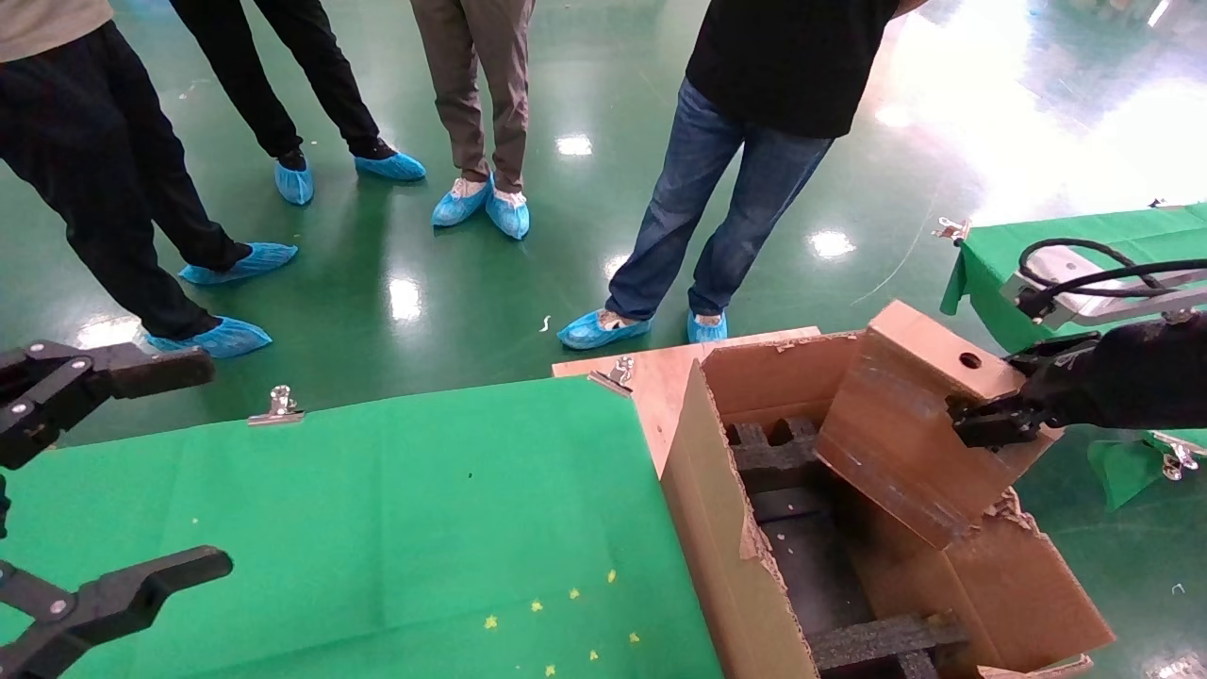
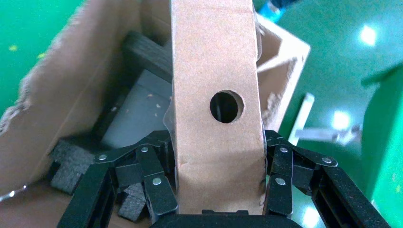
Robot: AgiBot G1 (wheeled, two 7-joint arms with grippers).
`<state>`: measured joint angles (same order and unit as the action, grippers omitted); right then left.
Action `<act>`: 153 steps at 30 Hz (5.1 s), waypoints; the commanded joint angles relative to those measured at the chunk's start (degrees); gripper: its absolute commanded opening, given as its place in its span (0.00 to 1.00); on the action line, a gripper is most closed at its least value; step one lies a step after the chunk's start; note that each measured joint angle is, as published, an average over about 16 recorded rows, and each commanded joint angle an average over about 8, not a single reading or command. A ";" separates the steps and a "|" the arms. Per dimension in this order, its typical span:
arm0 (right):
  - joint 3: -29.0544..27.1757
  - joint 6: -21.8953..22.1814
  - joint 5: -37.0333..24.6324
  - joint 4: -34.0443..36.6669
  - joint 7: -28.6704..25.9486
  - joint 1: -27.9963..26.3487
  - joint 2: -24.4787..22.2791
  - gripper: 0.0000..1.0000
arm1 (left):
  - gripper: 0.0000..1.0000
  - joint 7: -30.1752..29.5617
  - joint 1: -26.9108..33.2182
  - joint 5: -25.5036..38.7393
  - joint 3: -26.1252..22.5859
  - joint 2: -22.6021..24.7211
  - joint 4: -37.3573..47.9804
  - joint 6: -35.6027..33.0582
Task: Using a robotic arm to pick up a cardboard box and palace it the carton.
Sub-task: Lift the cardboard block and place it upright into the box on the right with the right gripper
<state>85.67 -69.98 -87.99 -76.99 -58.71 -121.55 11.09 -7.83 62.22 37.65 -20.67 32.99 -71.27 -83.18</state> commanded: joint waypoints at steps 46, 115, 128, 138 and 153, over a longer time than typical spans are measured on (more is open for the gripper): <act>4.82 4.38 -11.17 0.08 -34.85 5.52 2.59 0.00 | 1.00 0.00 -0.01 -0.01 0.00 -0.01 0.02 0.02; 15.29 24.47 -31.53 4.22 -63.96 28.96 17.05 0.00 | 1.00 0.01 -0.01 -0.02 -0.01 -0.01 0.02 0.02; 16.12 24.52 -25.04 12.71 -56.51 30.97 22.07 0.00 | 1.00 0.01 -0.01 -0.02 -0.02 -0.01 0.02 0.02; 15.94 23.63 -20.65 17.11 -51.00 30.97 23.84 0.55 | 1.00 0.02 -0.01 -0.02 -0.02 -0.01 0.03 0.03; 15.79 23.45 -20.14 17.74 -50.76 30.73 24.06 1.00 | 1.00 0.02 -0.02 -0.03 -0.01 -0.02 0.04 0.03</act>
<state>101.43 -46.46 -108.24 -59.24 -109.52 -90.90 35.18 -7.81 62.19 37.62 -20.68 32.97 -71.24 -83.15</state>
